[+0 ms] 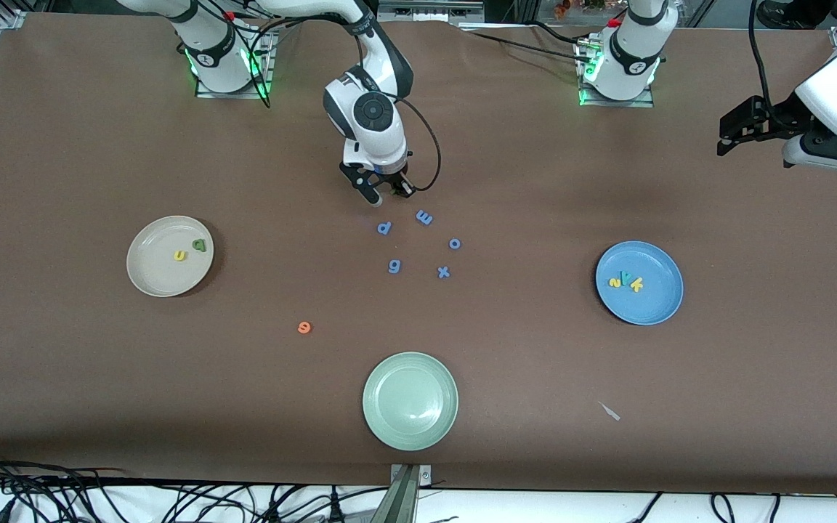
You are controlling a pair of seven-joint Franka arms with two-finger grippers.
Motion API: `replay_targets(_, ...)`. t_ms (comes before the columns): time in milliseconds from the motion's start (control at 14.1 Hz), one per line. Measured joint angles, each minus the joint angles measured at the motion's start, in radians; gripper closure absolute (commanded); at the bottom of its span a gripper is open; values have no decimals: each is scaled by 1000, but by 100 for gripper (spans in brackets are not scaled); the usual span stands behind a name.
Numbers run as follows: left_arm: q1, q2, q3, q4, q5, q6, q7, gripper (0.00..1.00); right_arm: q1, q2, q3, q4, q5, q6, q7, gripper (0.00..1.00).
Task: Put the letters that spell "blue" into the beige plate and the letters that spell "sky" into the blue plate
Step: 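Carry the green stick to the beige plate and open the right gripper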
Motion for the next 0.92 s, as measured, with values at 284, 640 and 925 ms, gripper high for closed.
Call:
replay_targets(284,0,9,0,0,0,0,0,0,3,-25,-36,-1,-2,-65,-71,100)
replay_targets(640,0,16,0,0,0,0,0,0,-6,-196,-222,-3,-90,-434,-398,100)
replay_targets(925,1,18,0,0,0,1,0,0,-4,-210,-374,-15,-201,-537,-656,100)
